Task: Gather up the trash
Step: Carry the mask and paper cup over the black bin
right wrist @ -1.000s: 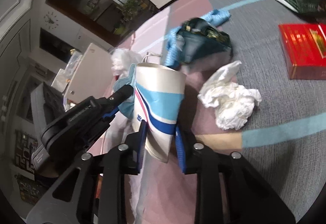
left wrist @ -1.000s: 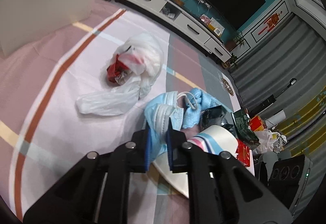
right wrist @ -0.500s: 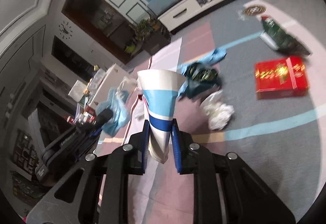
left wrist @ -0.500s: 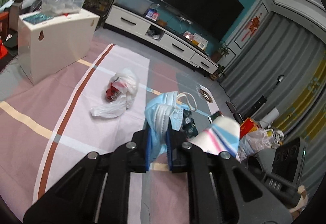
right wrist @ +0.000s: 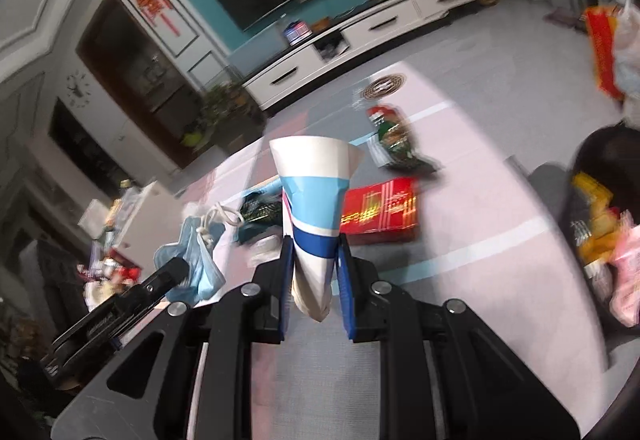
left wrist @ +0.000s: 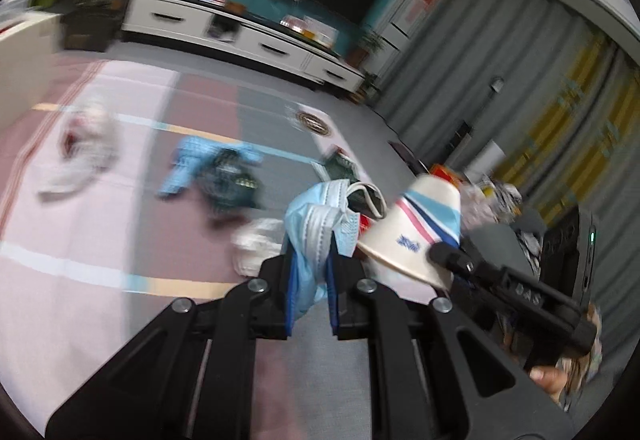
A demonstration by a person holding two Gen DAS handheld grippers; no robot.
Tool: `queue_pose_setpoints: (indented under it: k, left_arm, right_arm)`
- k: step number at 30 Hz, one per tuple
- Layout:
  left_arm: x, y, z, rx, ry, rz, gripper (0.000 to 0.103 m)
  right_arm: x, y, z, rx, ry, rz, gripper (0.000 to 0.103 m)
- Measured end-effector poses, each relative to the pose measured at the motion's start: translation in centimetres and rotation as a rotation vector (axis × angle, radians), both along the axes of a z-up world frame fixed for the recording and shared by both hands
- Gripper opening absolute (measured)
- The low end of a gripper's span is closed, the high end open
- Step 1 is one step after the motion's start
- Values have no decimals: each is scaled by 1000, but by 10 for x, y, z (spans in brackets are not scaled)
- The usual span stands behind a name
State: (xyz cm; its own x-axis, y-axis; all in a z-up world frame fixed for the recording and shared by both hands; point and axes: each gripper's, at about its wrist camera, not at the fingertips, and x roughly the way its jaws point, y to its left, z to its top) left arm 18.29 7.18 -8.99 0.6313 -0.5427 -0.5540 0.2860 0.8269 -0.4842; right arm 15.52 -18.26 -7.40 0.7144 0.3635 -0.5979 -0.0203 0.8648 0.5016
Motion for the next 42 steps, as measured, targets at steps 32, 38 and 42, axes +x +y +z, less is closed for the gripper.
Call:
queue_pose_setpoints:
  k: [32,38,42]
  left_arm:
    - [16,-298,-45,18,148,-460,14]
    - [12,-321,-51,57,145,-488,14]
    - [10,-332,-53,74,144,-499,14]
  right_arm:
    - [-68,-213,-23,-218,108,-460,21]
    - [-72,-226,-27,-204,123,-480,21]
    - [-72,-230,-26,-196,128,-487,21]
